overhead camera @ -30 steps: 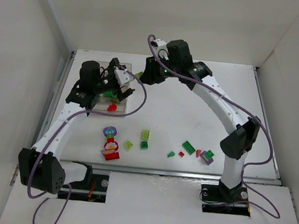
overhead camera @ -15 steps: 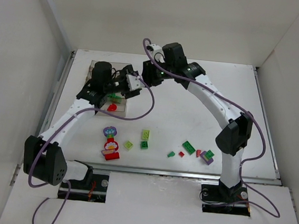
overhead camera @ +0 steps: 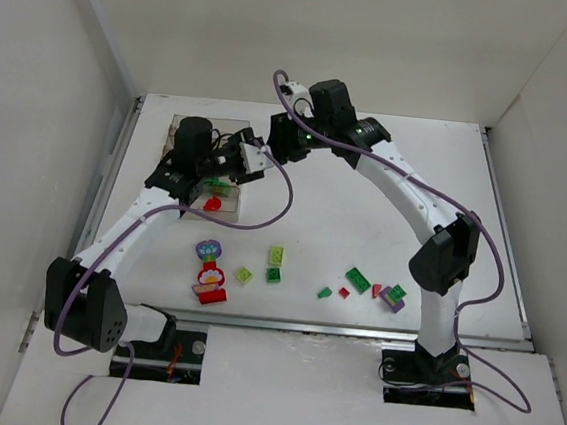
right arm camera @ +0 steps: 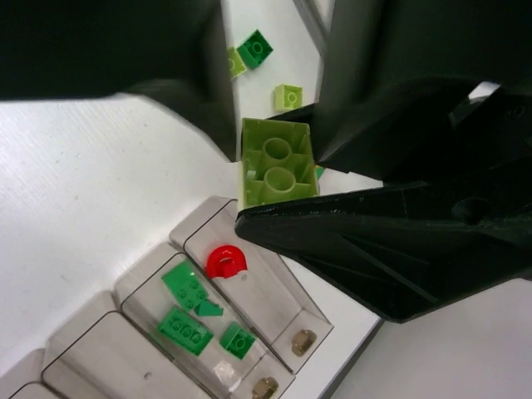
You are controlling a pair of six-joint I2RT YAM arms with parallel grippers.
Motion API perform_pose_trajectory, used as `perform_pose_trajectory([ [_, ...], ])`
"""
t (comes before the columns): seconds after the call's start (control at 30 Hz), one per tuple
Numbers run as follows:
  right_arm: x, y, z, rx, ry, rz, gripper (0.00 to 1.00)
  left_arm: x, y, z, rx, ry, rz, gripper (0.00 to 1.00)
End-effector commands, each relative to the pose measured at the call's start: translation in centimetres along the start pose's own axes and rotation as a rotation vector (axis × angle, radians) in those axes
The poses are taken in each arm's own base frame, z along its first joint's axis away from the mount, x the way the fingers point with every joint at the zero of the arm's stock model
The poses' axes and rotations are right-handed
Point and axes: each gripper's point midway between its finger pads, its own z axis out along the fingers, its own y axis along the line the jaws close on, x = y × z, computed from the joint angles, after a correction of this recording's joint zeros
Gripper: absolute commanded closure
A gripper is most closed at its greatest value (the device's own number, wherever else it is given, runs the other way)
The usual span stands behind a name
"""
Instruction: Sort the legos into containers by color
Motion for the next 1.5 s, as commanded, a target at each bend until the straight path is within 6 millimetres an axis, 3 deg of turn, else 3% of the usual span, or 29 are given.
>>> perform_pose_trajectory([
  [0.0, -1.0, 2.0, -0.6, -0.087, -0.019, -0.022, 0.45, -1.7, 1.7, -0.4, -0.035, -0.024, 0.024, 1.0],
  [0.03, -1.2, 1.5, -0.8, -0.078, -0.025, -0.016, 0.29, -1.3, 1.7, -0.5, -0.042, -0.004, 0.007, 1.0],
  [0.07, -1.4, 1.0, -1.0, -0.07, -0.029, 0.005, 0.0, -1.1, 1.7, -0.6, -0.05, 0.004, -0.006, 1.0],
  [0.13, -1.9, -0.2, -1.2, -0.037, -0.051, 0.057, 0.0, -0.4, 2.3, -0.8, -0.091, 0.044, -0.048, 1.0],
  [0.17, -2.0, -1.7, -1.5, -0.015, -0.059, 0.093, 0.0, 0.2, 2.1, -0.5, -0.096, 0.061, -0.11, 1.0],
  [0.2, -1.4, -3.2, -1.3, 0.004, -0.052, 0.142, 0.0, 1.5, 2.1, -0.3, -0.098, 0.082, -0.157, 1.0],
  [0.23, -2.3, -3.7, -1.8, 0.007, -0.096, 0.192, 0.0, 2.7, 3.3, -0.9, -0.137, 0.109, -0.203, 1.0],
  [0.3, -3.0, -7.1, -3.1, 0.057, -0.147, 0.273, 0.0, 5.0, 3.7, -1.2, -0.155, 0.164, -0.32, 1.0],
  [0.33, -3.0, -8.2, -3.2, 0.078, -0.16, 0.302, 0.0, 7.7, 3.7, -1.1, -0.159, 0.215, -0.417, 1.0],
  [0.37, -3.2, -9.1, -3.7, 0.099, -0.174, 0.321, 0.0, 8.2, 4.7, -1.2, -0.171, 0.23, -0.448, 1.0],
  [0.43, -3.4, -11.7, -4.0, 0.163, -0.188, 0.348, 0.0, 12.0, 4.1, -0.8, -0.155, 0.316, -0.557, 1.0],
  [0.47, -2.3, -12.8, -3.2, 0.186, -0.152, 0.343, 0.0, 13.4, 4.8, -1.3, -0.183, 0.344, -0.603, 1.0],
  [0.53, -1.7, -14.4, -2.5, 0.216, -0.124, 0.341, 0.0, 15.7, 7.2, -1.3, -0.248, 0.398, -0.621, 1.0],
  [0.57, -1.5, -14.9, -2.2, 0.228, -0.117, 0.348, 0.0, 16.6, 6.7, -0.9, -0.236, 0.413, -0.636, 1.0],
  [0.6, -1.3, -15.3, -1.9, 0.231, -0.107, 0.34, 0.0, 17.0, 8.1, -1.0, -0.266, 0.42, -0.629, 1.0],
  [0.63, -1.0, -15.8, -1.5, 0.242, -0.099, 0.347, 0.0, 17.4, 8.3, -0.7, -0.264, 0.423, -0.632, 1.0],
  [0.67, -1.6, -16.1, -1.5, 0.256, -0.108, 0.33, 0.0, 19.3, 8.1, -0.5, -0.262, 0.455, -0.645, 1.0],
  [0.73, -0.6, -17.5, -0.9, 0.274, -0.076, 0.361, 0.0, 20.6, 8.8, -0.3, -0.271, 0.47, -0.628, 1.0],
  [0.8, -1.2, -18.6, -1.4, 0.278, -0.092, 0.368, 0.0, 22.3, 9.0, 0.0, -0.279, 0.486, -0.626, 1.0],
  [0.83, -0.9, -19.6, -1.4, 0.29, -0.088, 0.382, 0.0, 22.8, 9.1, 0.2, -0.287, 0.492, -0.624, 1.0],
  [0.93, -1.1, -20.4, -1.6, 0.304, -0.098, 0.385, 0.0, 24.0, 9.2, 0.8, -0.289, 0.502, -0.615, 1.0],
  [1.2, -0.7, -21.1, -1.6, 0.338, -0.083, 0.389, 0.0, 25.5, 9.7, 1.1, -0.294, 0.519, -0.605, 1.0],
  [1.27, -0.7, -21.1, -1.6, 0.338, -0.083, 0.389, 0.0, 25.5, 9.7, 1.0, -0.291, 0.52, -0.594, 0.95],
  [1.33, -0.7, -21.1, -1.6, 0.338, -0.083, 0.389, 0.0, 25.9, 9.4, 0.8, -0.282, 0.523, -0.595, 0.82],
  [1.47, -0.7, -20.7, -2.0, 0.339, -0.079, 0.382, 0.0, 25.9, 8.8, 0.7, -0.267, 0.523, -0.594, 0.82],
])
